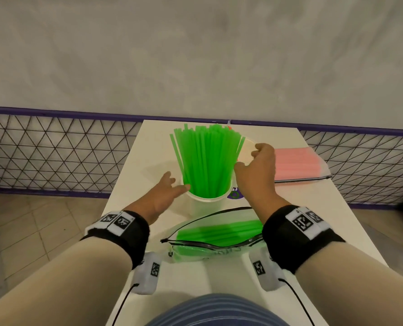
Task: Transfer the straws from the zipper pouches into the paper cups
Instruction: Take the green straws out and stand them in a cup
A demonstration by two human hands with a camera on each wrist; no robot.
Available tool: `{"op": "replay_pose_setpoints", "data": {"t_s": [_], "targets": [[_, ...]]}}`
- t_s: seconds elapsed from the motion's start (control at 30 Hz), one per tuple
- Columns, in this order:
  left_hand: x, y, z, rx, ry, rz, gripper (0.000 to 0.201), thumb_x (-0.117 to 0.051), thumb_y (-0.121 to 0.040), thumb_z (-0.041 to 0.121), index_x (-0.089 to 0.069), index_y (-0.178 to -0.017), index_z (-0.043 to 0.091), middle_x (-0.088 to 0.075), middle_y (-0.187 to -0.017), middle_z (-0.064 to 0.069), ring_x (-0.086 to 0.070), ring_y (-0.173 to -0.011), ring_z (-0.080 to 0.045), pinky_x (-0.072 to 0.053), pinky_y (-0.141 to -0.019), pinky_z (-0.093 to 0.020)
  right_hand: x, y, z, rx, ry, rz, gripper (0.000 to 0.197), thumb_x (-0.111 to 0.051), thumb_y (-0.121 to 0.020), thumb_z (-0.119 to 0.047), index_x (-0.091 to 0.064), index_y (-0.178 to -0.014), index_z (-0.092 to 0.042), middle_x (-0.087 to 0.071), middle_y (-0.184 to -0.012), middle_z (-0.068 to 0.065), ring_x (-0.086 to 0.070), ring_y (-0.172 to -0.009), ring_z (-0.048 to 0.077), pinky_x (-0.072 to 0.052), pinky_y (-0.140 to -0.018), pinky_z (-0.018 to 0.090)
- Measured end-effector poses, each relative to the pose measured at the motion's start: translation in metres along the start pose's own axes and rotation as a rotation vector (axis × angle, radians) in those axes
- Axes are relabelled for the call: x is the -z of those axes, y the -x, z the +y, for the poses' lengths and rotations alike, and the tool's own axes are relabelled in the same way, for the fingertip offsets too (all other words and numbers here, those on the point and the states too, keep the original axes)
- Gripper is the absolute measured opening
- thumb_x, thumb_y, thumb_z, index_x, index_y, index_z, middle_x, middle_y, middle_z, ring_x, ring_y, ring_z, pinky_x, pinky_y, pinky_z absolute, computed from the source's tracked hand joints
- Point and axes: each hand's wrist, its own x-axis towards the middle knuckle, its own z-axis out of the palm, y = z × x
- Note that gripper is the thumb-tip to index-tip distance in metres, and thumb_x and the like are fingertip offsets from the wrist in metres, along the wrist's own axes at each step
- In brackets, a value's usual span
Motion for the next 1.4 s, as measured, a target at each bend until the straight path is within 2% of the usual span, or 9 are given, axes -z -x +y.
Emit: {"op": "replay_pose_setpoints", "data": {"t_s": [0.07, 0.17, 0.27, 0.37, 0.5, 0.57, 0.77, 1.17, 1.4], "targets": [[0.01, 0.011, -0.015, 0.046, -0.001, -0.009, 0.066, -0.059, -0.091, 0.023, -0.029, -0.149, 0.018, -0.044, -0.148, -0.006, -0.041, -0.134, -0.025, -0.035, -0.107, -0.037, 0.01, 0.024, -0.008, 0.188, -0.033, -0.145, 0.035, -0.062, -0.082, -0.002, -0.05, -0.111, -0.019, -0.056, -0.102, -0.003, -0.055, -0.094, 0.014, -0.045, -0.081, 0.026], [0.017, 0.02, -0.045, 0.086, -0.308, -0.138, 0.054, -0.044, -0.09, -0.008, -0.044, -0.137, 0.018, -0.052, -0.14, -0.006, -0.05, -0.124, -0.022, -0.043, -0.102, -0.034, 0.014, 0.056, -0.011, 0.39, 0.143, -0.717, 0.021, -0.059, -0.086, -0.008, -0.064, -0.09, -0.028, -0.065, -0.083, -0.011, -0.062, -0.08, 0.011, -0.051, -0.076, 0.029], [0.014, 0.035, -0.058, 0.048, -0.622, -0.305, 0.06, -0.051, -0.086, -0.002, -0.043, -0.14, 0.022, -0.055, -0.137, -0.001, -0.053, -0.122, -0.019, -0.045, -0.102, -0.032, -0.001, 0.071, 0.003, 0.548, 0.543, -1.037, 0.024, -0.053, -0.089, -0.012, -0.071, -0.102, -0.022, -0.072, -0.102, -0.002, -0.064, -0.094, 0.019, -0.05, -0.085, 0.032], [0.007, 0.045, -0.063, 0.053, -0.654, -0.386, 0.064, -0.07, -0.076, 0.012, -0.046, -0.132, 0.032, -0.063, -0.113, 0.006, -0.059, -0.099, -0.015, -0.052, -0.087, -0.031, -0.022, 0.075, 0.028, 0.588, 0.688, -1.043, 0.043, -0.046, -0.089, -0.004, -0.065, -0.124, -0.02, -0.064, -0.126, 0.005, -0.059, -0.112, 0.025, -0.046, -0.095, 0.034], [-0.007, 0.04, -0.079, 0.115, -0.783, -0.278, 0.105, -0.092, -0.046, 0.046, -0.04, -0.136, 0.033, -0.049, -0.136, 0.005, -0.052, -0.118, -0.016, -0.044, -0.105, -0.036, -0.036, 0.076, 0.054, 0.63, 0.753, -1.029, 0.052, -0.057, -0.091, -0.012, -0.046, -0.142, -0.016, -0.051, -0.141, 0.009, -0.047, -0.129, 0.028, -0.037, -0.106, 0.036], [-0.016, 0.042, -0.083, 0.1, -0.791, -0.237, 0.112, -0.092, -0.051, 0.044, -0.033, -0.144, 0.028, -0.039, -0.141, 0.004, -0.041, -0.131, -0.02, -0.035, -0.113, -0.035, -0.038, 0.082, 0.059, 0.655, 0.802, -1.054, 0.058, -0.061, -0.088, -0.014, -0.042, -0.143, -0.012, -0.051, -0.137, 0.012, -0.047, -0.127, 0.03, -0.041, -0.104, 0.041], [-0.022, 0.043, -0.096, -0.095, -0.738, -0.128, 0.075, -0.082, -0.04, 0.061, -0.06, -0.108, 0.036, -0.066, -0.102, 0.007, -0.064, -0.1, -0.015, -0.053, -0.088, -0.036, -0.045, 0.096, 0.069, 0.731, 0.916, -1.021, 0.053, -0.058, -0.085, -0.007, -0.043, -0.135, -0.005, -0.051, -0.122, 0.017, -0.056, -0.106, 0.037, -0.05, -0.086, 0.049], [-0.019, 0.053, -0.081, -0.087, -0.567, -0.152, 0.055, -0.079, -0.053, 0.044, -0.07, -0.101, 0.018, -0.073, -0.094, 0.0, -0.069, -0.092, -0.016, -0.057, -0.087, -0.037, -0.03, 0.08, 0.059, 0.667, 0.831, -0.994, 0.025, -0.053, -0.089, -0.006, -0.059, -0.113, -0.005, -0.059, -0.11, 0.017, -0.056, -0.104, 0.035, -0.043, -0.084, 0.039], [-0.01, 0.047, -0.087, -0.067, -0.534, -0.173, 0.051, -0.077, -0.052, 0.043, -0.067, -0.099, 0.026, -0.073, -0.092, 0.005, -0.069, -0.093, -0.012, -0.057, -0.088, -0.04, -0.012, 0.067, 0.031, 0.524, 0.693, -1.009, 0.026, -0.061, -0.091, -0.019, -0.059, -0.115, -0.013, -0.063, -0.111, 0.01, -0.058, -0.103, 0.028, -0.041, -0.079, 0.031]]}}
